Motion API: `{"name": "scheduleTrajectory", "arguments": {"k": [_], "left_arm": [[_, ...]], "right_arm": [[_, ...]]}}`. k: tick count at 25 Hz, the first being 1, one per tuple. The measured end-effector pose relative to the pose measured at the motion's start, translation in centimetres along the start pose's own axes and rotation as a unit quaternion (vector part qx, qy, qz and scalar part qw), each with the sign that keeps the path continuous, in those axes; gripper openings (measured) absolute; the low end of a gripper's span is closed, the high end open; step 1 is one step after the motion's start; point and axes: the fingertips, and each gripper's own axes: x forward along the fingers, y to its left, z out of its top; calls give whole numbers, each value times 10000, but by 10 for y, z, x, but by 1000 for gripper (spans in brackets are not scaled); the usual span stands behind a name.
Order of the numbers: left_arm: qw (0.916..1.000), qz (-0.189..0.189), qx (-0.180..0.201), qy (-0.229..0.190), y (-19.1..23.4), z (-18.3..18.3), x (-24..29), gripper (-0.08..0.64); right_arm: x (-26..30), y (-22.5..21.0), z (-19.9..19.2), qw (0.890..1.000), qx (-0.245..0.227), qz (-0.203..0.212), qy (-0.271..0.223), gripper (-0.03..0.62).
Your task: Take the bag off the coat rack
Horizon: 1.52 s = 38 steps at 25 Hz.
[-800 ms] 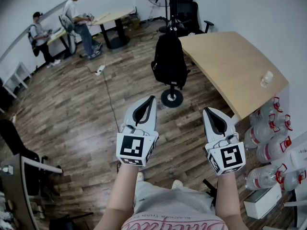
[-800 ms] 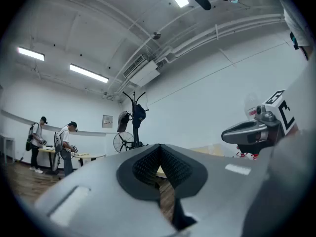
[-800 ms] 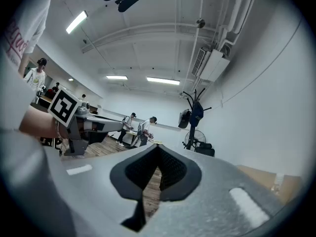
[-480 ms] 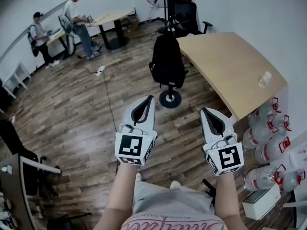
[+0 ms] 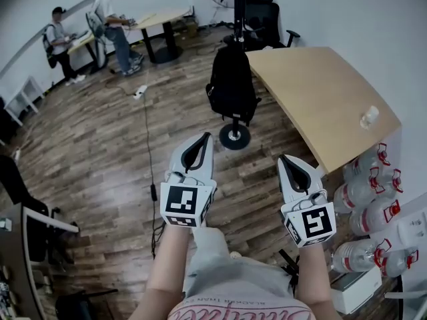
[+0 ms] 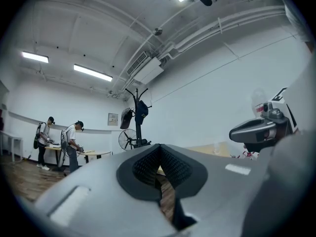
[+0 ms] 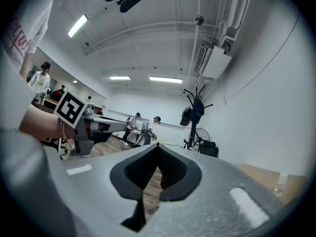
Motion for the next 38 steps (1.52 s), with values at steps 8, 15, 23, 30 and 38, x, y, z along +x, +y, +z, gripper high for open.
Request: {"name": "scheduleTrajectory", "arguments": {"k": [8,15,23,30,38], "left_arm": [[9998,-76,-164,26,20,-9,47,14],[9995,-196,-178,154,57,-28,101,14],[9987,-406,-240,193,113,-42,178,14],[9972,-619,-334,241,161,-60,241,14],[9954,-794,-489,238,199,-76,292,13]], "right_arm": [[42,-29,-11,10000,59,-66,16,2],[104,-56,-28,9993,280,-229,128,2],[193,-80,-36,9985,275,-393,252,2],[261,-105,-48,9957,340,-745,439,2],[317,-120,-60,9923,425,-1045,506,2]]}}
